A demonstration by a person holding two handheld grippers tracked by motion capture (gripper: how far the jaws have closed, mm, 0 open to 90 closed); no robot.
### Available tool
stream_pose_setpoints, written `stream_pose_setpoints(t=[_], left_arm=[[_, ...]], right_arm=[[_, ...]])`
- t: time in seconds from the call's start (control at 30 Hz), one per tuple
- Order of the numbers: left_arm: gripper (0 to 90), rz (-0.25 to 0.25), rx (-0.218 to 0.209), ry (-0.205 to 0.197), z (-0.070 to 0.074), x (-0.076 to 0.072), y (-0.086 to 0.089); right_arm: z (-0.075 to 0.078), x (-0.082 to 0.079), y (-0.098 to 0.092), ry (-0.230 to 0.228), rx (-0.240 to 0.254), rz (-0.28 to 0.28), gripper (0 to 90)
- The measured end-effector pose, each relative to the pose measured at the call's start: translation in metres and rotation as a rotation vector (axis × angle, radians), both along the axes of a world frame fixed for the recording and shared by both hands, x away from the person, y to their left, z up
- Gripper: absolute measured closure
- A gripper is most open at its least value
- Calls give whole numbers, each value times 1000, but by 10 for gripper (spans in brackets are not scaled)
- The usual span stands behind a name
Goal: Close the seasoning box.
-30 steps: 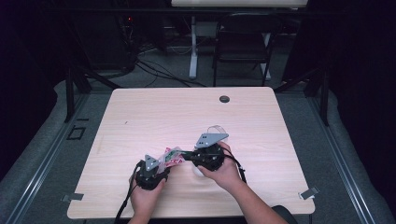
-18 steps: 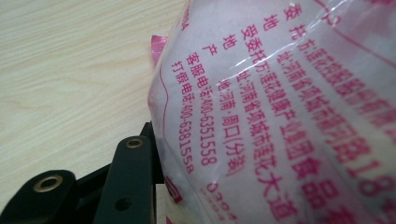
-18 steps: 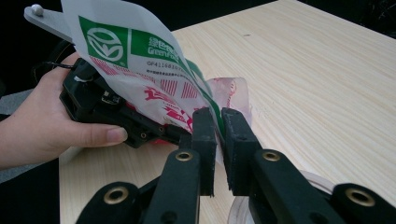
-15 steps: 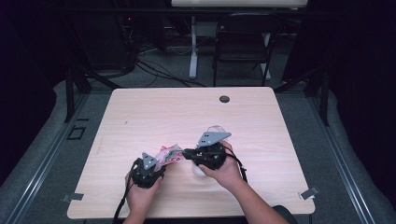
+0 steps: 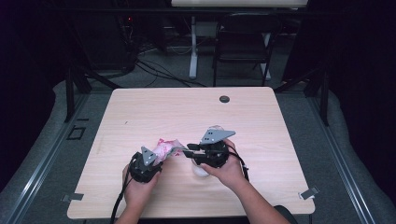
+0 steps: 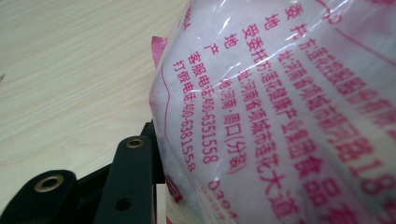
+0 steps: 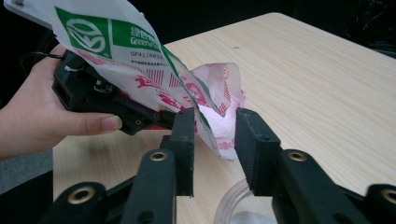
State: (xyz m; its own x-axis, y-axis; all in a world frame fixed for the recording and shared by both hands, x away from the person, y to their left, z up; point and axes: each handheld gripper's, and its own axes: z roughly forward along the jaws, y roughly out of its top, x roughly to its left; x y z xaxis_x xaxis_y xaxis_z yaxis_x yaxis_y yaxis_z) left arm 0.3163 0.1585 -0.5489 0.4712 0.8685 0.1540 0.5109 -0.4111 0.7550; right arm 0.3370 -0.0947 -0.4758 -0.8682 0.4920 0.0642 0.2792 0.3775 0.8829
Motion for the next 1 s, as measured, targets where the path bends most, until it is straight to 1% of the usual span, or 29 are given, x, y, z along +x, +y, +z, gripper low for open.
stream_pose_setpoints(t=[0.1, 0.13, 0.23, 0.3, 0.37, 0.47, 0.53, 0.63, 0.67, 0.7, 0.73, 0.8, 0.83, 0.9, 0.97, 1.0], left_arm=[[593, -2, 19, -17, 6, 2, 0], [593, -4, 26, -19, 8, 3, 0], [593, -6, 44, -40, 12, 5, -2], [593, -11, 56, -50, 15, 6, -3], [593, -16, 77, -59, 17, 6, -4], [594, -21, 83, -69, 19, 8, -7], [593, -30, 88, -67, 21, 9, -8], [594, -33, 91, -74, 22, 10, -11], [594, -37, 94, -72, 23, 10, -11], [594, -42, 101, -70, 24, 11, -12], [594, -43, 106, -81, 25, 11, -14], [594, -48, 114, -79, 26, 12, -14], [594, -51, 119, -83, 27, 12, -15], [594, -51, 122, -89, 28, 13, -16], [594, -54, 127, -89, 30, 14, -17], [594, -51, 129, -98, 30, 15, -18]], right_arm=[[2, 0, -1, -17, -6, -8, 633], [2, 0, -2, -19, -9, -8, 627], [4, 0, -3, -23, -4, -10, 599], [5, 0, -3, -35, -9, -14, 579], [6, 0, -4, -48, -22, -25, 569], [8, 1, -6, -45, -33, -37, 563], [8, 1, -7, -46, -22, -42, 556], [9, 1, -10, -45, -32, -61, 550], [10, 1, -11, -43, -27, -61, 545], [11, 2, -11, -42, -34, -62, 544], [12, 1, -13, -40, -46, -66, 565], [13, 1, -14, -35, -38, -55, 573], [13, 1, -15, -30, -30, -43, 583], [15, 0, -17, -25, -24, -38, 604], [17, 0, -17, -32, -31, -31, 615], [18, -1, -18, -35, -33, -33, 618]])
